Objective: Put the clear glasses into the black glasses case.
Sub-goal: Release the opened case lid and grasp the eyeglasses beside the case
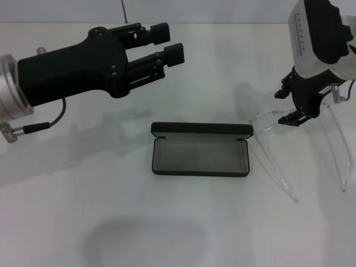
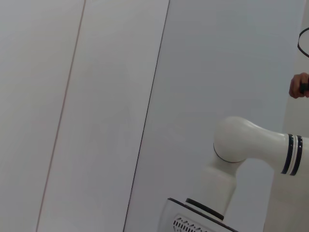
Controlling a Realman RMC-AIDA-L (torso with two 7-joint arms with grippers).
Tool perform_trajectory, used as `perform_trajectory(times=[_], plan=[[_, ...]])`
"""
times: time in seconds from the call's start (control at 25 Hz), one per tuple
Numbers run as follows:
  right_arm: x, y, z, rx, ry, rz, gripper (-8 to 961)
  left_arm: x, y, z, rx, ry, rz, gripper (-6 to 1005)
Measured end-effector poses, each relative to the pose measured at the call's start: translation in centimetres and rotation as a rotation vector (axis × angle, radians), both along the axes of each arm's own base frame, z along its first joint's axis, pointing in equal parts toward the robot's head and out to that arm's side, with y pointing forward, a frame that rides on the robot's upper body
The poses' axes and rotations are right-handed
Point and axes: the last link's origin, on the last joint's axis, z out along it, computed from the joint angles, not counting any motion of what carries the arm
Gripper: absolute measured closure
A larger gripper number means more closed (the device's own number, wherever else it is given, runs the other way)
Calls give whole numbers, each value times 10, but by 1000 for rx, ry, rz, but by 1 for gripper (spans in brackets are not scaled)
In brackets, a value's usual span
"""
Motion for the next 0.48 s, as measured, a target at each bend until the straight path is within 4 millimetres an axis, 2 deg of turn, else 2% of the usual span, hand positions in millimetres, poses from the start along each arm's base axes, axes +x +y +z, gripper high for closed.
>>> perform_trajectory(times=[0.32,0.48], plan=[[1,-1,-2,-8,-14,4,385,-1,0,0,2,0,-1,512],[2,-2,-4,-13,-11,-1,543,-2,0,-1,-1,-2,5,521]])
